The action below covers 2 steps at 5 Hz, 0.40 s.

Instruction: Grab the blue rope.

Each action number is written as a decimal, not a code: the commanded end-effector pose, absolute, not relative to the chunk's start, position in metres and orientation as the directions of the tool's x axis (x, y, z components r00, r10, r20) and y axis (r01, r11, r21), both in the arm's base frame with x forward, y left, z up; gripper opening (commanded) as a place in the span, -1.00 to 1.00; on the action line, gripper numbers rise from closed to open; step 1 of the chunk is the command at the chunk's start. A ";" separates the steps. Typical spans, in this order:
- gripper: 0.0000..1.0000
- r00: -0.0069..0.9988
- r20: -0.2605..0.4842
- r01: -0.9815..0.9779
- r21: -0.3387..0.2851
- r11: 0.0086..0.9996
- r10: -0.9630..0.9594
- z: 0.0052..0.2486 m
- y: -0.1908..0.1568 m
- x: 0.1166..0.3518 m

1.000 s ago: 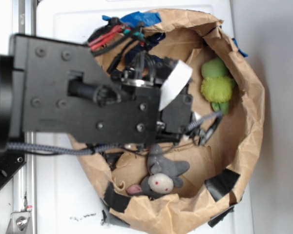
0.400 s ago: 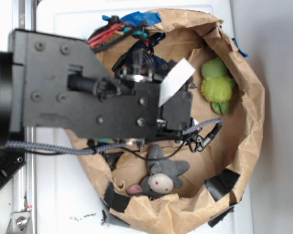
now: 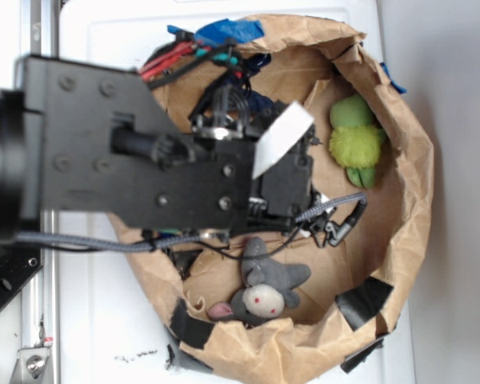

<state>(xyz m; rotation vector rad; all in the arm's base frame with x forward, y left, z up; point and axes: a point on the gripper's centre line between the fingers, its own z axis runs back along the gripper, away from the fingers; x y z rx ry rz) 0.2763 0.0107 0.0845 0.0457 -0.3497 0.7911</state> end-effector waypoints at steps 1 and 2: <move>1.00 0.571 0.259 -0.765 -0.175 0.619 0.779 0.072 0.047 0.285; 1.00 0.558 0.206 -0.791 -0.161 0.590 0.804 0.069 0.051 0.290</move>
